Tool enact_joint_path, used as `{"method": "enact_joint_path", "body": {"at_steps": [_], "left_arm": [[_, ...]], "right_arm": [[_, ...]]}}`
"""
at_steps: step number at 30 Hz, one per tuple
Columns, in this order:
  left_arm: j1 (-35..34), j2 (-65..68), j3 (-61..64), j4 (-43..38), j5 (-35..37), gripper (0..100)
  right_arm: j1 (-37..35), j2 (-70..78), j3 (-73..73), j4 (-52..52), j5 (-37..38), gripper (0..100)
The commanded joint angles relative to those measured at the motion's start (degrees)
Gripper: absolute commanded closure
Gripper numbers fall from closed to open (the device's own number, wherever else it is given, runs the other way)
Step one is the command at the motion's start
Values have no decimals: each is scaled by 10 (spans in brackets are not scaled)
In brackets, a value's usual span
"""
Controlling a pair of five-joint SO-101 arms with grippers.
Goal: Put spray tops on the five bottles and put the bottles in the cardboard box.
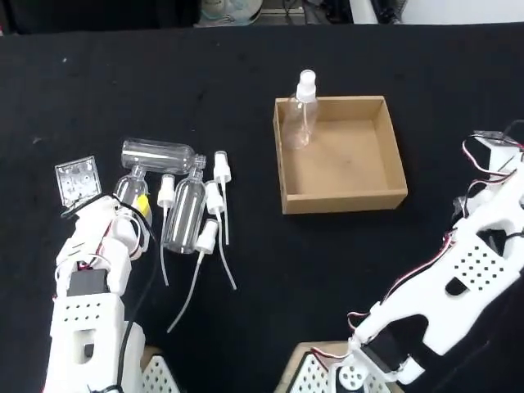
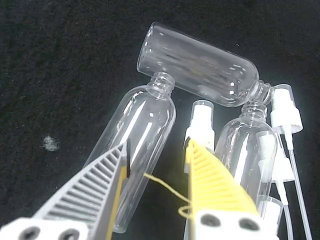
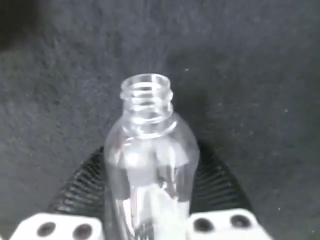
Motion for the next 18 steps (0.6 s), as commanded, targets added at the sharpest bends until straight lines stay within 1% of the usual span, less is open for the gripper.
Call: {"method": "enact_joint_path", "body": {"at_steps": [1,5,9,14,18], "left_arm": [[-7,-11,-3,-6,1,812],[-7,-11,-4,-6,1,812],[-7,-11,-4,-6,1,812],[-7,-11,-3,-6,0,812],[-7,-11,-5,-6,0,812]], "right_arm": [[-5,-58,-57,20,-78,985],[-27,-125,-45,20,-162,987],[-55,-197,13,16,-215,987],[-61,-272,112,-61,-245,987],[-62,-340,248,-143,-247,987]]}}
